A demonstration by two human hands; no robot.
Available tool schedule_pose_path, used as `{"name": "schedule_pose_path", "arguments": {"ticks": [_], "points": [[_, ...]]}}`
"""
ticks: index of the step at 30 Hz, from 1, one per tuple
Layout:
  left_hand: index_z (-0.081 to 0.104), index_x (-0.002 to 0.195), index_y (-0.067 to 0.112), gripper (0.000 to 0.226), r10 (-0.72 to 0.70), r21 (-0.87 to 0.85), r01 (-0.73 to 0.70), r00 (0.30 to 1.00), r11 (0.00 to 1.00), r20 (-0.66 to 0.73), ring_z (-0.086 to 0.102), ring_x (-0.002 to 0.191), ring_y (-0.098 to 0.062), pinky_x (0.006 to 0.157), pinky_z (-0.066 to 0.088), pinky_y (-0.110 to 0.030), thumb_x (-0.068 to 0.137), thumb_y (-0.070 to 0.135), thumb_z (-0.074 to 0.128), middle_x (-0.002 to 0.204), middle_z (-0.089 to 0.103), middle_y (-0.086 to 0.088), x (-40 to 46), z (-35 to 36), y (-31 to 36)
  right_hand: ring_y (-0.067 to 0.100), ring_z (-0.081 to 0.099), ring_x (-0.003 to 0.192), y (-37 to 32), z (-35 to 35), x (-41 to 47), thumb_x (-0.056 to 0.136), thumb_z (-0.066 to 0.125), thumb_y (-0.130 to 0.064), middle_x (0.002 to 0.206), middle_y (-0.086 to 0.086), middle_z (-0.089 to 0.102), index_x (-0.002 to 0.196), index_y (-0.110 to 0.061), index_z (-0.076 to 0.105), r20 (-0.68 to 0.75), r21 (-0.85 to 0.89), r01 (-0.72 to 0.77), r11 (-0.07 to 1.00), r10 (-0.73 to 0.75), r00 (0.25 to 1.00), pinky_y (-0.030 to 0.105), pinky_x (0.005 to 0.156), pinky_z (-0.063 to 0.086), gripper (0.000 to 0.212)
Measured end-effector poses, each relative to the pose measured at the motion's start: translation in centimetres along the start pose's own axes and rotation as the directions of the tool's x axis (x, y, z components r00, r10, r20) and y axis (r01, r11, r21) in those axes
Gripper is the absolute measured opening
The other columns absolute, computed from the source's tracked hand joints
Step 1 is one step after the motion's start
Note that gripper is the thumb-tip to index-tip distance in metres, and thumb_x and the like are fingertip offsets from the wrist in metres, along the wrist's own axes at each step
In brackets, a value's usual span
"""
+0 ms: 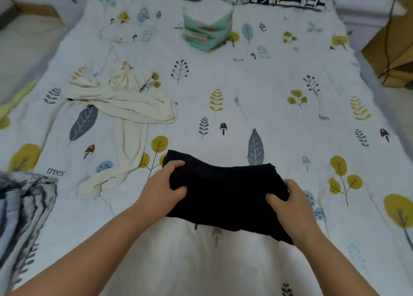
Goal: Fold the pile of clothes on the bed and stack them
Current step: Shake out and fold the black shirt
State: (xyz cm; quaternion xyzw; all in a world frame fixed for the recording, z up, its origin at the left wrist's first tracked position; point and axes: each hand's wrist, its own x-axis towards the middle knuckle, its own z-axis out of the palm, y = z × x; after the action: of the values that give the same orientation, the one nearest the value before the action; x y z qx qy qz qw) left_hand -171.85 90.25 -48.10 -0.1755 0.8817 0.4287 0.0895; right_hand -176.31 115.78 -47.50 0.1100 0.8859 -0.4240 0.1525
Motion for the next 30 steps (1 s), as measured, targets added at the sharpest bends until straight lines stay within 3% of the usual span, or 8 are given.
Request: {"name": "schedule_pose_path", "arguments": {"ticks": [2, 4, 9, 13, 16, 20, 23, 30], "points": [[0.045, 0.130, 0.031, 0.055, 0.002, -0.023, -0.003, 0.999, 1.000, -0.047, 0.052, 0.070, 0.002, 0.055, 0.039, -0.005, 0.081, 0.014, 0.065, 0.091, 0.054, 0.016, -2.4, -2.4, 1.2, 0.016, 0.056, 0.072, -2.4, -1.2, -2.2, 0.084, 0.057, -0.012, 0.080, 0.000, 0.059, 0.091, -0.012, 0.051, 0.014, -0.004, 0.061, 0.998, -0.061, 0.998, 0.023, 0.056, 0.041, 0.009], [0.047, 0.127, 0.033, 0.054, 0.006, -0.047, -0.010, 0.995, 0.999, -0.096, 0.052, 0.068, 0.002, 0.057, 0.040, -0.003, 0.081, 0.013, 0.067, 0.089, 0.053, 0.020, -4.9, -4.8, 2.2, 0.012, 0.057, 0.068, -4.9, -2.2, -4.4, 0.085, 0.057, -0.013, 0.077, -0.001, 0.060, 0.085, -0.022, 0.050, 0.033, -0.019, 0.124, 0.992, -0.124, 0.992, 0.022, 0.053, 0.041, 0.011], [0.047, 0.116, 0.040, 0.053, 0.001, -0.123, -0.028, 0.976, 0.992, -0.217, 0.056, 0.075, 0.014, 0.061, 0.041, -0.001, 0.079, 0.010, 0.069, 0.092, 0.057, 0.021, -11.6, -11.6, 3.9, 0.011, 0.056, 0.079, -11.5, -3.4, -9.4, 0.084, 0.059, -0.016, 0.080, -0.005, 0.060, 0.084, -0.030, 0.048, 0.084, -0.024, 0.255, 0.967, -0.252, 0.964, 0.022, 0.057, 0.039, 0.018], [0.050, 0.116, 0.042, 0.052, -0.075, -0.228, 0.008, 0.956, 0.974, -0.285, 0.063, 0.087, -0.002, 0.069, 0.049, -0.014, 0.080, 0.008, 0.068, 0.101, 0.063, 0.015, -17.0, -17.2, 3.7, 0.004, 0.058, 0.070, -16.6, -2.6, -13.3, 0.084, 0.061, -0.017, 0.076, -0.008, 0.062, 0.083, -0.031, 0.049, 0.173, -0.009, 0.334, 0.943, -0.327, 0.929, 0.018, 0.053, 0.039, 0.018], [0.048, 0.108, 0.050, 0.053, -0.116, -0.262, 0.018, 0.924, 0.965, -0.364, 0.062, 0.087, 0.001, 0.066, 0.048, -0.011, 0.080, 0.009, 0.068, 0.100, 0.062, 0.018, -20.7, -20.9, 3.0, 0.004, 0.058, 0.070, -20.1, -1.1, -15.8, 0.084, 0.061, -0.019, 0.075, -0.009, 0.062, 0.082, -0.031, 0.050, 0.245, -0.001, 0.392, 0.920, -0.380, 0.892, 0.018, 0.053, 0.038, 0.017], [0.048, 0.111, 0.044, 0.052, -0.176, -0.281, 0.051, 0.881, 0.958, -0.440, 0.060, 0.094, -0.002, 0.070, 0.043, -0.007, 0.079, 0.008, 0.068, 0.104, 0.060, 0.018, -25.0, -24.8, 1.4, 0.004, 0.059, 0.070, -24.6, 1.5, -18.6, 0.083, 0.061, -0.019, 0.077, -0.010, 0.062, 0.084, -0.032, 0.050, 0.324, 0.025, 0.455, 0.890, -0.438, 0.839, 0.017, 0.053, 0.039, 0.017], [0.049, 0.114, 0.041, 0.051, -0.238, -0.301, 0.088, 0.828, 0.950, -0.508, 0.058, 0.093, 0.002, 0.069, 0.041, -0.005, 0.079, 0.010, 0.069, 0.103, 0.058, 0.021, -28.0, -27.7, -0.4, 0.003, 0.059, 0.070, -28.1, 4.4, -20.6, 0.083, 0.062, -0.019, 0.079, -0.009, 0.063, 0.085, -0.030, 0.051, 0.390, 0.046, 0.508, 0.860, -0.483, 0.784, 0.015, 0.051, 0.037, 0.016], [0.050, 0.115, 0.036, 0.049, -0.422, -0.437, 0.155, 0.661, 0.886, -0.620, 0.059, 0.095, -0.006, 0.073, 0.044, -0.015, 0.077, 0.011, 0.070, 0.105, 0.061, 0.012, -32.7, -32.3, -6.0, 0.009, 0.058, 0.072, -35.5, 12.8, -24.4, 0.083, 0.061, -0.017, 0.080, -0.004, 0.062, 0.084, -0.024, 0.053, 0.551, 0.048, 0.608, 0.792, -0.529, 0.646, 0.021, 0.054, 0.038, 0.012]]}}
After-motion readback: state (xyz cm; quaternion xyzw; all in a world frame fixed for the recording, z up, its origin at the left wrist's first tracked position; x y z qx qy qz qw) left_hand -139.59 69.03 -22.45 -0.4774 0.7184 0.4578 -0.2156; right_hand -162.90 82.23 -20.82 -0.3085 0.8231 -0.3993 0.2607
